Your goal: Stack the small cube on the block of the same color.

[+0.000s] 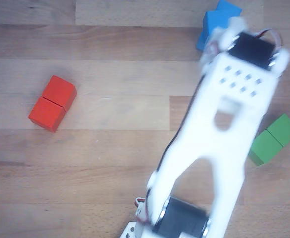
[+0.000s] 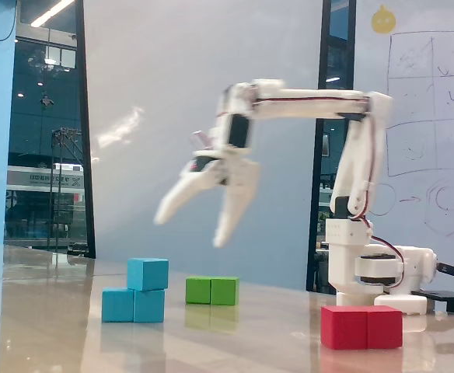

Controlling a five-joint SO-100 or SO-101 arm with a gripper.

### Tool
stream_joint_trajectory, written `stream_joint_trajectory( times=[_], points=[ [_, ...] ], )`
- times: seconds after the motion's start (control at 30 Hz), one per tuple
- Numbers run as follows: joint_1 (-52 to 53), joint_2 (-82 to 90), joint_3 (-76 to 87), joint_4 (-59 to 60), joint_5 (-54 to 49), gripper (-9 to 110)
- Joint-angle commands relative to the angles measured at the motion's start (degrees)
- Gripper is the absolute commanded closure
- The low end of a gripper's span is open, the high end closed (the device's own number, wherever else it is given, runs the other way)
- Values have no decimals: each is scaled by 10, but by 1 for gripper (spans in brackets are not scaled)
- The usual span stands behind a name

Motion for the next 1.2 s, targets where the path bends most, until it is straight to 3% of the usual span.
stream_joint_trajectory(
  times=[0.0, 0.2, 0.5, 0.63, 0.87, 1.17],
  points=[
    [-88, 207, 120, -32, 11, 60],
    [-175, 366, 309, -123, 75, 60],
    [-189, 570, 512, -171, 93, 62],
    [-188, 642, 563, -171, 91, 73],
    [-184, 740, 622, -163, 91, 102],
    [-183, 849, 650, -119, 91, 96]
  ],
)
